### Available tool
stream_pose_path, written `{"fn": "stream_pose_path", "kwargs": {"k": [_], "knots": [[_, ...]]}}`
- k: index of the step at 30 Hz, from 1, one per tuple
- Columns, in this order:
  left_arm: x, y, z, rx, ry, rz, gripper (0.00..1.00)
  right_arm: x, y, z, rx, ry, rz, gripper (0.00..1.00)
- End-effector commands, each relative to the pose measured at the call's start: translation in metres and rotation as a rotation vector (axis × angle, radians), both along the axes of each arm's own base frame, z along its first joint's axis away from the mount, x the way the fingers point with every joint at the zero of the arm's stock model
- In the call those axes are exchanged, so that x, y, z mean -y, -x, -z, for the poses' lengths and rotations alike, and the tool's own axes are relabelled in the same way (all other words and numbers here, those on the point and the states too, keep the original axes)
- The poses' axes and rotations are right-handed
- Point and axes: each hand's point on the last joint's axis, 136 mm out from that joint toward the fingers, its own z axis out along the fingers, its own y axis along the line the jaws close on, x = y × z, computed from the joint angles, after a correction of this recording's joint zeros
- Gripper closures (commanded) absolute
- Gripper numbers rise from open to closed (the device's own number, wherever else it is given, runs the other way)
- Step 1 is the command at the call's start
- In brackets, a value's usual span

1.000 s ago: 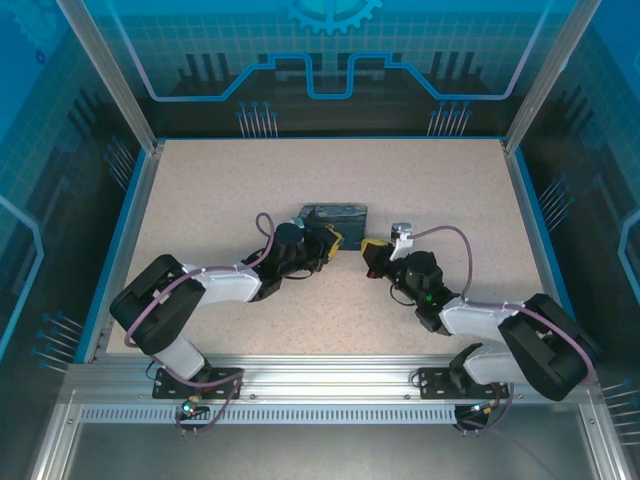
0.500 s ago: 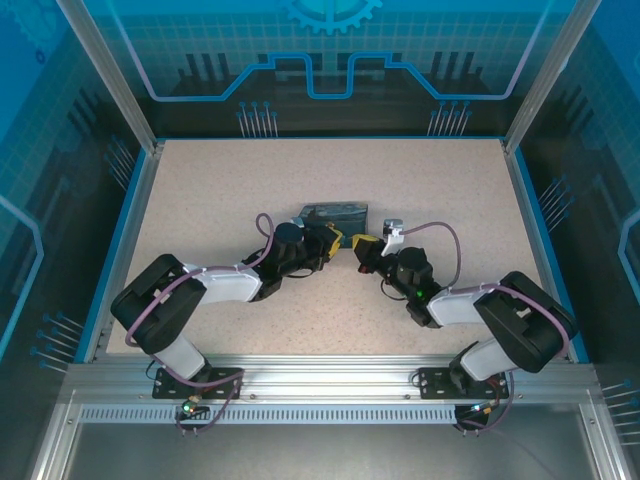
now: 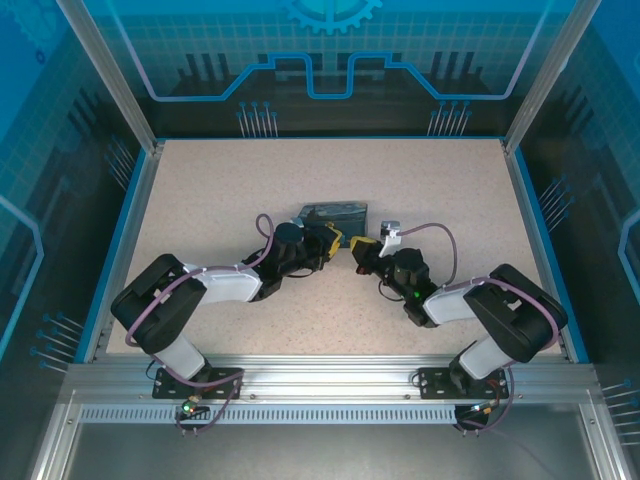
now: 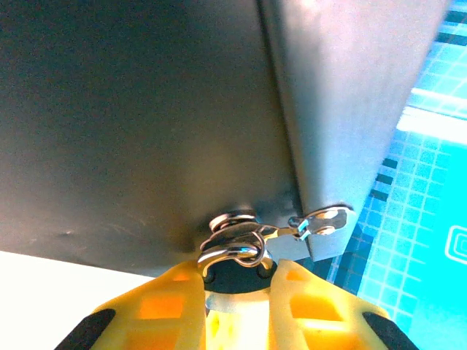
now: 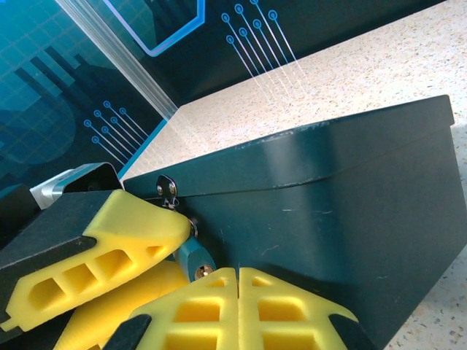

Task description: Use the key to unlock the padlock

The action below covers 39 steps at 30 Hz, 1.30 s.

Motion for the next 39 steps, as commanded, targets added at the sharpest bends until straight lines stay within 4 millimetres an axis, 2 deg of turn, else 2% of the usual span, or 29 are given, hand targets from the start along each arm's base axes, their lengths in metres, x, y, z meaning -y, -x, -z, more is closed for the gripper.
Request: {"fn": "stream_pose_path", "kwargs": {"k": [1, 12, 16, 22, 39], "knots": [[0.01, -0.008, -0.028, 0.072, 0.08, 0.001, 1.0, -0.002, 0.002, -0.02, 0.053, -0.035, 0.0, 1.0], [0.011, -0.008, -0.027, 0.073, 0.077, 0.003, 1.0, 0.001, 0.007, -0.026, 0.063, -0.033, -0.009, 1.0], [0.01, -0.008, -0.028, 0.074, 0.076, 0.003, 1.0, 0.001, 0.007, -0.021, 0.048, -0.02, -0.003, 1.0], [0.01, -0.007, -0.028, 0.074, 0.071, 0.004, 1.0, 0.012, 0.007, -0.014, 0.033, 0.012, 0.038, 1.0], [0.011, -0.007, -0.029, 0.076, 0.075, 0.009, 1.0, -0.001, 0.004, -0.016, 0.032, -0.01, -0.004, 1.0]]}}
